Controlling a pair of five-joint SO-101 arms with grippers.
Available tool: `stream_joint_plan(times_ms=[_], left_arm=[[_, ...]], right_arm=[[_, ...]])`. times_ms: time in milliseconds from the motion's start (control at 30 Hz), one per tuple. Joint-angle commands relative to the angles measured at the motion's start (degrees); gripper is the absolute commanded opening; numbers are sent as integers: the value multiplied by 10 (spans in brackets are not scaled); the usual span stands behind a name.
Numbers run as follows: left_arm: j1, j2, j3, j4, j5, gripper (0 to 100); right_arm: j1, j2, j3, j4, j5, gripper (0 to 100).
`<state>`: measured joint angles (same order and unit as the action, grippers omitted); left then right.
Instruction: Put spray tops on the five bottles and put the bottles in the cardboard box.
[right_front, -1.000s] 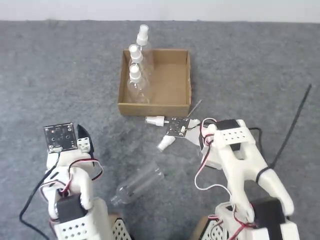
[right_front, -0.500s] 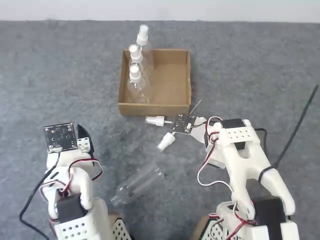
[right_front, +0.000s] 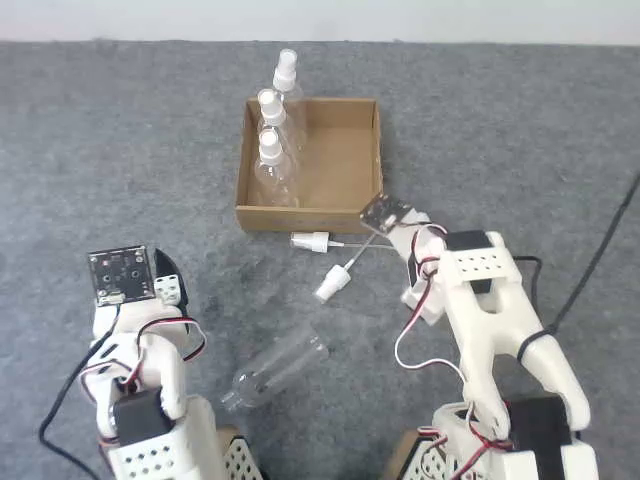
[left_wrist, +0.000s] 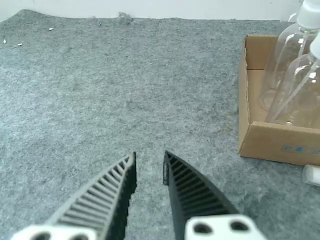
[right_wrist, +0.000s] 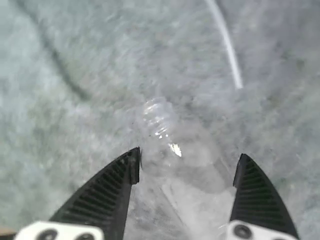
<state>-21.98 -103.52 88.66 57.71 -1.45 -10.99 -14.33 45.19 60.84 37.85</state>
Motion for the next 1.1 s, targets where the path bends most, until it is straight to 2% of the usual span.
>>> stream_joint_plan(times_ms=[0, 100, 567, 1067], left_arm=[[1, -7, -2, -21, -6, 88], [1, -7, -2, -21, -6, 88], [1, -7, -2, -21, -6, 88], [1, -7, -2, -21, -6, 88]], right_arm=[[4, -4, -40, -6, -44, 251], [2, -4, -40, -5, -34, 253], [15, -2, -35, 29, 144, 253], [16, -2, -7, 26, 235, 250]])
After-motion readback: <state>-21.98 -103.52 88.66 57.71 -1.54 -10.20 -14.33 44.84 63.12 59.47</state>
